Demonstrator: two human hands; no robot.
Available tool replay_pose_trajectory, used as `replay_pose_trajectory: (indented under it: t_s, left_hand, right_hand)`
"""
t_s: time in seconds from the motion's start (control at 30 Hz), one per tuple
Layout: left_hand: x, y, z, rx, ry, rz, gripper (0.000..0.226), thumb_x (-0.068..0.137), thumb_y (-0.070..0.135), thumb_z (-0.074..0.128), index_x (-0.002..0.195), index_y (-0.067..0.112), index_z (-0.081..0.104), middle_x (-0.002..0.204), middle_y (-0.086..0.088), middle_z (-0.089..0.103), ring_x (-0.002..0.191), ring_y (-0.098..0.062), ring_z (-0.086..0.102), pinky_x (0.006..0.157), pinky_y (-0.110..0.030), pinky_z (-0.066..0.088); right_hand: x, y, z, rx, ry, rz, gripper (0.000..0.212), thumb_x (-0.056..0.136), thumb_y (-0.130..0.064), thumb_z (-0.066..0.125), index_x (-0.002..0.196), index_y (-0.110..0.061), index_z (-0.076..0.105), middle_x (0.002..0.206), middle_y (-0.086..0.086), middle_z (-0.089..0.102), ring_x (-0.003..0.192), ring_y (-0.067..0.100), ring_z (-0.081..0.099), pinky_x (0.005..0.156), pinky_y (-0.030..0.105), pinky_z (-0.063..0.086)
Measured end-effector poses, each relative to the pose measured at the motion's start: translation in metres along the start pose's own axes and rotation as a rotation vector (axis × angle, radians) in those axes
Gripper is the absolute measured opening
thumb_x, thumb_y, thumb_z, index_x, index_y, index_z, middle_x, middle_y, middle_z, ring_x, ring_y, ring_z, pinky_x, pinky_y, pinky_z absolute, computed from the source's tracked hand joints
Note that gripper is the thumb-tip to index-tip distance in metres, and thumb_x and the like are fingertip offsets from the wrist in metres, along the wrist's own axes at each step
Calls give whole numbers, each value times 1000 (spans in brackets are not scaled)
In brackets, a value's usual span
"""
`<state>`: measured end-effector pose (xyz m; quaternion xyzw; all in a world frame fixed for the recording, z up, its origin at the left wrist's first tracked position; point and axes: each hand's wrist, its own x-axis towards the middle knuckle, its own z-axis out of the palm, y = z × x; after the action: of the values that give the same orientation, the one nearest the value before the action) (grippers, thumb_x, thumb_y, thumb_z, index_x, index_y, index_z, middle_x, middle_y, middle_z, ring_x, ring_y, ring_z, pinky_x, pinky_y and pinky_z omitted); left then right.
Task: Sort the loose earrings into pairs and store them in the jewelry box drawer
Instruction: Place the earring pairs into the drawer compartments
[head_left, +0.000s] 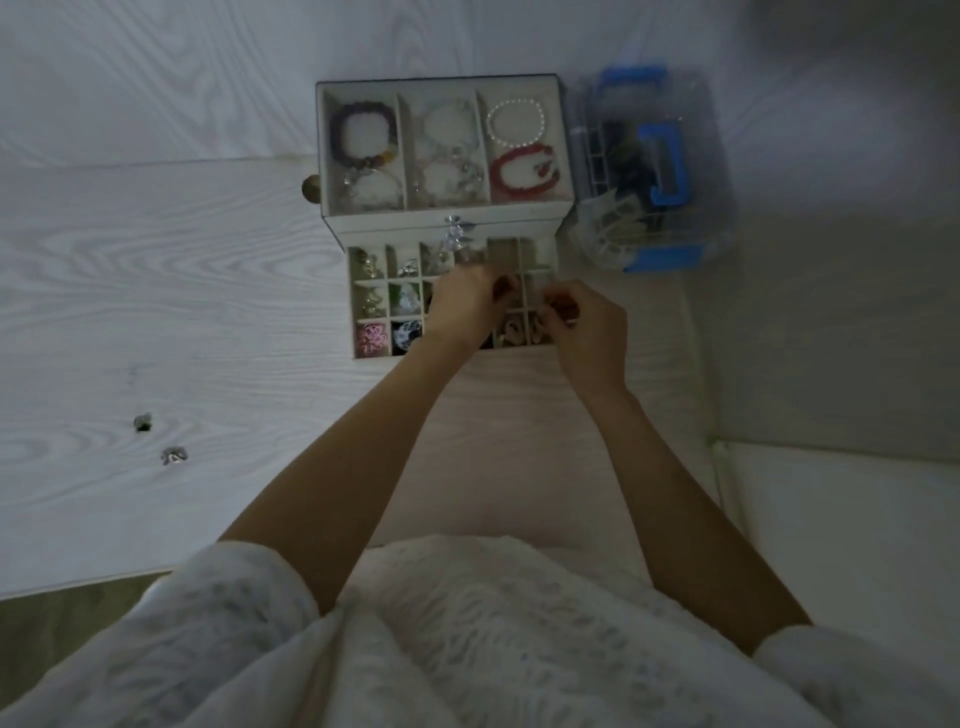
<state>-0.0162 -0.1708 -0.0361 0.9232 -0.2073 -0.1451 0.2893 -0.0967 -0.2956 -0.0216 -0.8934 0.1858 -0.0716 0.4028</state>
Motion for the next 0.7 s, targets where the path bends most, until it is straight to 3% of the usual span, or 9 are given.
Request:
replay_pose_trajectory:
  t_s: [0.23,0.47,0.57,0.7]
  left_hand:
    - [-16,-6,-5,157,62,179,11,78,12,68,87,9,72,91,-13,68,94,-35,58,67,-41,51]
    - [-28,-14,-6,219,156,235,8,74,14,69,79,16,75,78,-7,71,79,-34,61,53,-30,46]
    - [-31,-16,-5,222,155,254,16,77,18,61,80,16,76,80,-5,71,78,-32,60,54,-26,43]
    - [-46,-12,-17,140,66,196,24,90,21,52,95,9,72,91,-13,70,88,-36,58,70,-38,51]
  right_hand:
    - [14,6,5,-239,3,-159,14,84,-2,59,95,-4,68,91,17,65,80,25,60,68,28,43]
    - [25,7,19,-429,-49,-253,13,76,8,59,82,-1,66,82,20,61,74,32,59,59,28,38]
    - [25,8,19,-468,-100,-243,8,82,2,59,86,0,65,90,21,61,82,33,58,63,32,42]
    - [18,3,14,-464,-87,-322,11,82,2,57,89,0,65,89,22,62,80,34,59,63,32,44]
